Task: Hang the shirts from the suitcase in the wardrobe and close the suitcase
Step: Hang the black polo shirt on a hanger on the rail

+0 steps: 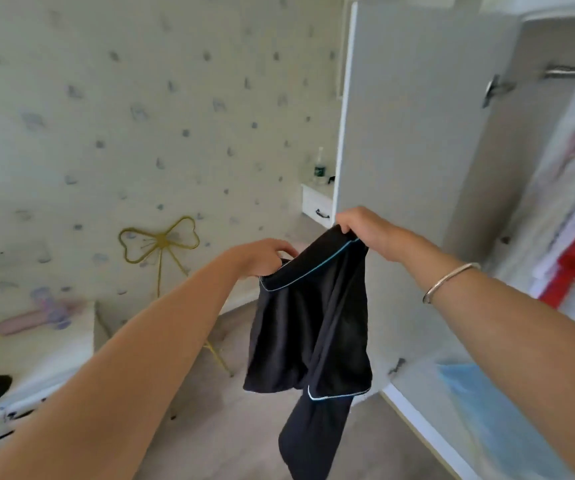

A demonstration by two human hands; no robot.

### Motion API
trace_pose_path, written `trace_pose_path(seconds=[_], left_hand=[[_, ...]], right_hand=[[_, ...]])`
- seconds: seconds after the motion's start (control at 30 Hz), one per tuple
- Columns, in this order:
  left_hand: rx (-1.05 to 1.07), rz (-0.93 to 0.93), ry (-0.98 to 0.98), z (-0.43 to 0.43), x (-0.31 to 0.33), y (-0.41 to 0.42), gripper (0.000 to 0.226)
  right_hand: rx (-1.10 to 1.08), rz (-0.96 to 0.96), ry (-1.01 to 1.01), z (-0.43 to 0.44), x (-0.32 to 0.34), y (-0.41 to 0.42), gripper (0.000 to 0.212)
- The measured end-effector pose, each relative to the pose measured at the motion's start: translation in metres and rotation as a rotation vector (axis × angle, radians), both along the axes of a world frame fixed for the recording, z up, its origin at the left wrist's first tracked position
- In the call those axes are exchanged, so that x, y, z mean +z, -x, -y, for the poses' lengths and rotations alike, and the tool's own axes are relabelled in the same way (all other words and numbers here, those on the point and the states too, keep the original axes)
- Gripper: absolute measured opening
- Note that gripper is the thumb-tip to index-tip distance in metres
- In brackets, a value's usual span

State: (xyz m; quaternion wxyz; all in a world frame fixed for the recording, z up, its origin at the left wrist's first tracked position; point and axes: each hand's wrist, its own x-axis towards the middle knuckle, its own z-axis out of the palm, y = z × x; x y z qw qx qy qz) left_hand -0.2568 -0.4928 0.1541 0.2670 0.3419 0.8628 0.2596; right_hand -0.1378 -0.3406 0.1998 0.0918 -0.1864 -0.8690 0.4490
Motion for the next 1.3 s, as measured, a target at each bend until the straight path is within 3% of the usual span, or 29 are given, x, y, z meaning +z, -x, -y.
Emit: trace_pose_path(seconds=[0.2,0.33,0.43,0.53,0.7,0.8,0.87,0.97,1.13,1.3], left_hand=[[-0.093,0.018,-0.056,-0.148,0.008,-0.043,0.035],[-0.129,-0.177,0.056,-0.243,0.018,-0.085,0.013],[-0.247,-0.261,0.101,-0.306,0.024,-0.125,0.022],[-0.346,-0.331,0.145,-0.353,0.029,-0.163,0.031],[-0.338,0.000,0.100,-0.407,0.037,-0.205,0.030],[-0.408,0.306,0.004,-0.441,0.042,-0.221,0.043],[-0.469,0.413,-0.040,-0.467,0.047,-0.234,0.045],[-0.499,0.448,-0.153,-0.511,0.051,-0.255,0.023],[-0.617,0.397,-0.280,-0.587,0.059,-0.290,0.033],[-0.756,0.219,-0.250,-0.634,0.080,-0.317,0.032]], right_hand=[[-0.329,-0.169,0.094,-0.118,0.012,-0.076,0.012],[-0.465,-0.138,0.039,-0.188,0.022,-0.137,0.018],[-0.521,-0.069,-0.021,-0.236,0.022,-0.178,0.034],[-0.603,0.004,-0.082,-0.267,0.024,-0.215,0.020],[-0.604,0.033,-0.084,-0.317,0.017,-0.260,0.032],[-0.748,0.038,-0.057,-0.341,0.016,-0.277,0.038],[-0.861,0.055,-0.055,-0.361,0.014,-0.292,0.038],[-0.956,0.052,-0.024,-0.390,0.015,-0.314,0.034],[-1.094,-0.042,0.027,-0.424,0.025,-0.349,0.031],[-1.211,-0.012,0.044,-0.443,0.034,-0.374,0.029]])
